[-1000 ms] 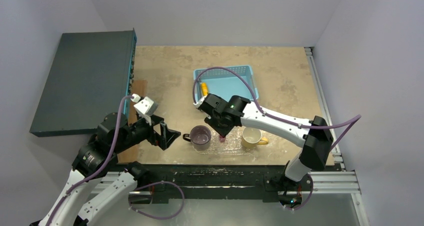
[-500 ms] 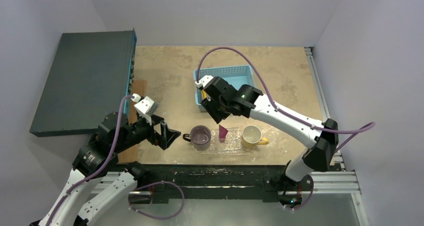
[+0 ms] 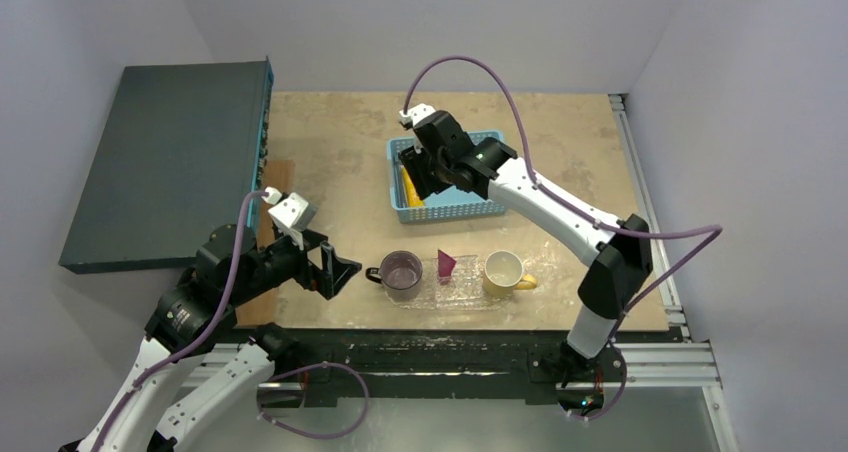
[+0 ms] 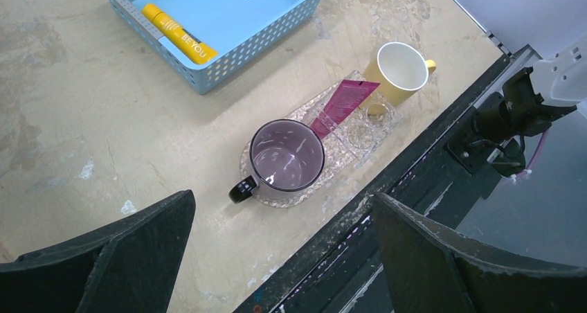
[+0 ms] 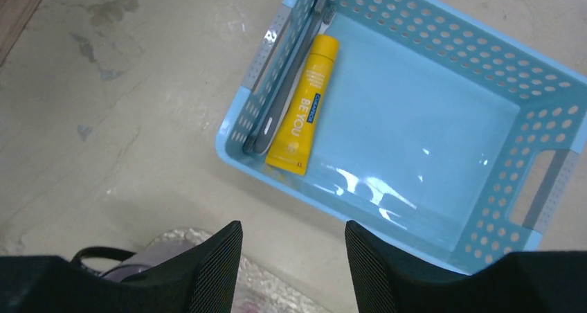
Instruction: Prepare toiletry sets of a toothbrush and toothpaste on the tray
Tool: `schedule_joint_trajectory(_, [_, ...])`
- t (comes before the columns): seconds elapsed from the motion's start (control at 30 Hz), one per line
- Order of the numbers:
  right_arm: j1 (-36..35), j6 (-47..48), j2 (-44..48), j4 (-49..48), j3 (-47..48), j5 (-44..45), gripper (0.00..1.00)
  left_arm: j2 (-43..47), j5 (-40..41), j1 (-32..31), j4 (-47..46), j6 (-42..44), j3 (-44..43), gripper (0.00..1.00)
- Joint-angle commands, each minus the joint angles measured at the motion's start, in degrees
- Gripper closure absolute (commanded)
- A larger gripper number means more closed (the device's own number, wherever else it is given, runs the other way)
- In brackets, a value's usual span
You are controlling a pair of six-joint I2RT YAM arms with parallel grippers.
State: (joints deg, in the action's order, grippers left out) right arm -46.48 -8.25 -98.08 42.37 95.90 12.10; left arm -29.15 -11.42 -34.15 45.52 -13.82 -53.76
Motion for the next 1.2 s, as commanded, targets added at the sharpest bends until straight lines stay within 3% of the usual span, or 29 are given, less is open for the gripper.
schedule_joint_trajectory(0.0, [2.72, -2.16, -2.49, -6.87, 1.78, -3.14, 0.41, -0.47, 0.70, -0.04, -0.82, 1.02, 0.31, 0.00])
schedule_joint_trajectory(0.47, [9.17, -5.82, -15.04, -12.82, 5.36, -11.78, 0.41, -1.22, 0.70, 0.09, -0.87, 1.31, 0.24, 0.00])
schedule_joint_trajectory(1.17, [11.89, -9.83, -29.07, -15.31, 12.94, -15.23, 0.43, -1.87, 0.87, 0.14, -0.85, 1.43, 0.22, 0.00])
